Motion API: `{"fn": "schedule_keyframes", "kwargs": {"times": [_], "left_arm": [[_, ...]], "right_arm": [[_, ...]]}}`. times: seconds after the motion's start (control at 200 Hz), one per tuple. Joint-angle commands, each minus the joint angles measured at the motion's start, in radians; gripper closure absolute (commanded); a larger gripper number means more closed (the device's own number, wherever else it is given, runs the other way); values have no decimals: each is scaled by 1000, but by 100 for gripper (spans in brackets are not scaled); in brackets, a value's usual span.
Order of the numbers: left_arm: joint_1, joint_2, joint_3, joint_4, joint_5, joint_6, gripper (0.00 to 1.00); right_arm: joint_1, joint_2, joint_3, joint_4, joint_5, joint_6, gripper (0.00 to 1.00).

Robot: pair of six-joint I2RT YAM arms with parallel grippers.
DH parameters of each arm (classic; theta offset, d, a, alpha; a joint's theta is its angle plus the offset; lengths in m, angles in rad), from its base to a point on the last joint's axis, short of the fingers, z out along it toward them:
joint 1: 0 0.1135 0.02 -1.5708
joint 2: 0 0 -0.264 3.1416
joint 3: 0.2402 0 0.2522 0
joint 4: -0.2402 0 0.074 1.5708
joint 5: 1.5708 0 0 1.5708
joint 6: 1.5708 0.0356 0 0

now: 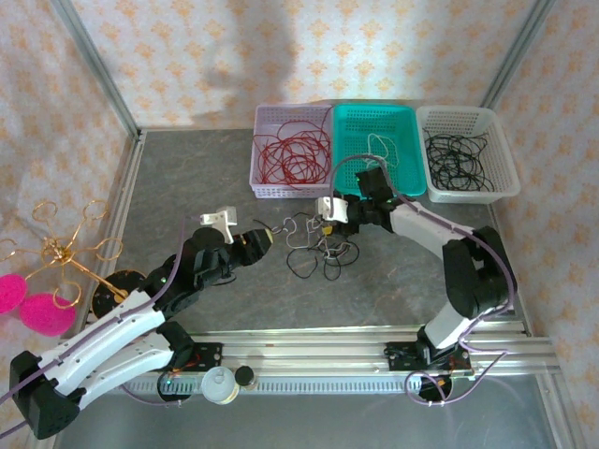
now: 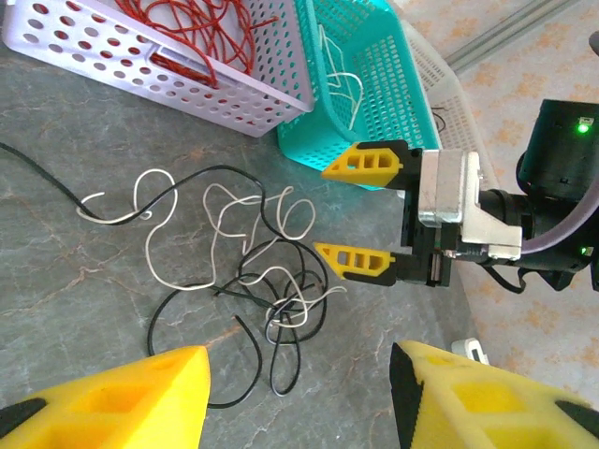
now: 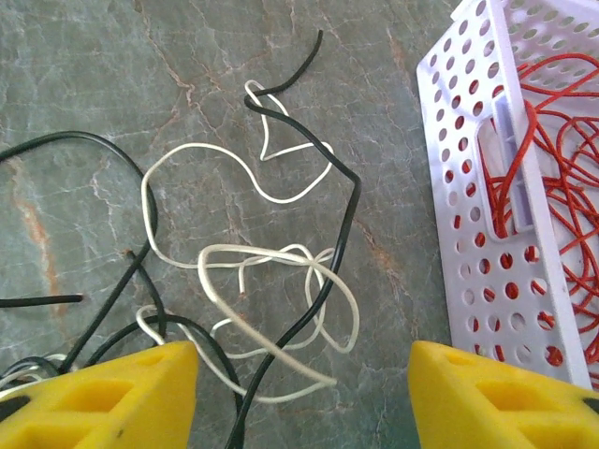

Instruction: Untangle the cables

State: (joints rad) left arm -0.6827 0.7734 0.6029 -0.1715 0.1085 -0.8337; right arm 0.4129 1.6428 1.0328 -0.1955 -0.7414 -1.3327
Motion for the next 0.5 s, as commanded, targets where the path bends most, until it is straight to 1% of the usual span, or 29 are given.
{"fn": "schedule_keyframes", "kwargs": {"times": [0.0, 0.145, 0.22, 0.295, 0.395, 0.496], "left_arm": [[2, -12, 10, -29, -39, 0, 46], [2, -9, 15, -29, -42, -4, 46], [2, -1, 23, -31, -39, 1, 46], [3, 10, 36, -37, -40, 11, 46], [2, 29, 61, -48, -39, 31, 46], [4, 40, 71, -53, -41, 41, 46]], "right_arm": [[15, 29, 24, -36, -10, -34, 42], [17, 47, 16, -34, 0, -36, 46], [17, 50, 15, -28, 4, -24, 52], [17, 48, 0, -1, 3, -6, 60], [19, 39, -19, 17, -9, 12, 80], [20, 5, -46, 35, -13, 35, 90]]}}
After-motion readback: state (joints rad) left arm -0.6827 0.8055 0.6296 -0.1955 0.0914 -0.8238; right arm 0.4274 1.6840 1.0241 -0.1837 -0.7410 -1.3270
